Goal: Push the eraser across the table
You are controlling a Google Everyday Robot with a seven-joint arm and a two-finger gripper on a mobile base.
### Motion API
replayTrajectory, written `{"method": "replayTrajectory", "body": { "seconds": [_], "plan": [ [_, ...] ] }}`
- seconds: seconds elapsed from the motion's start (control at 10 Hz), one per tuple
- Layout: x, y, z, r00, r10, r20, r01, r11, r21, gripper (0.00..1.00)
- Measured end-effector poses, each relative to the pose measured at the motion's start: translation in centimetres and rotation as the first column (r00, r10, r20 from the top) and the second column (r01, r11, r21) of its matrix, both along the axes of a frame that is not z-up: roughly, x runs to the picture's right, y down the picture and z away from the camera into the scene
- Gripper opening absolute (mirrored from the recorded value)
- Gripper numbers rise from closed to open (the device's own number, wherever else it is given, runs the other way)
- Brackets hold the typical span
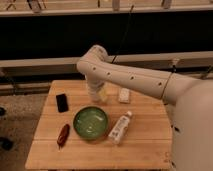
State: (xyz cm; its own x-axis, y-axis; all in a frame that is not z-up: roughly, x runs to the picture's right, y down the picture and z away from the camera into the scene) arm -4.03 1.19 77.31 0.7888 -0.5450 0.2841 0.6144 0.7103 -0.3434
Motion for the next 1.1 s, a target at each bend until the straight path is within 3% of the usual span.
{"method": "replayTrajectory", "body": {
  "seconds": [0.3, 1.1],
  "plan": [
    [-1.8, -0.4, 0.9, 1.0, -0.025, 0.014, 0.025, 0.9997, 0.009, 0.8],
    [-3.3, -2.4, 3.4, 1.0, -0.021, 0.009, 0.02, 0.9977, 0.065, 0.8]
  ]
}}
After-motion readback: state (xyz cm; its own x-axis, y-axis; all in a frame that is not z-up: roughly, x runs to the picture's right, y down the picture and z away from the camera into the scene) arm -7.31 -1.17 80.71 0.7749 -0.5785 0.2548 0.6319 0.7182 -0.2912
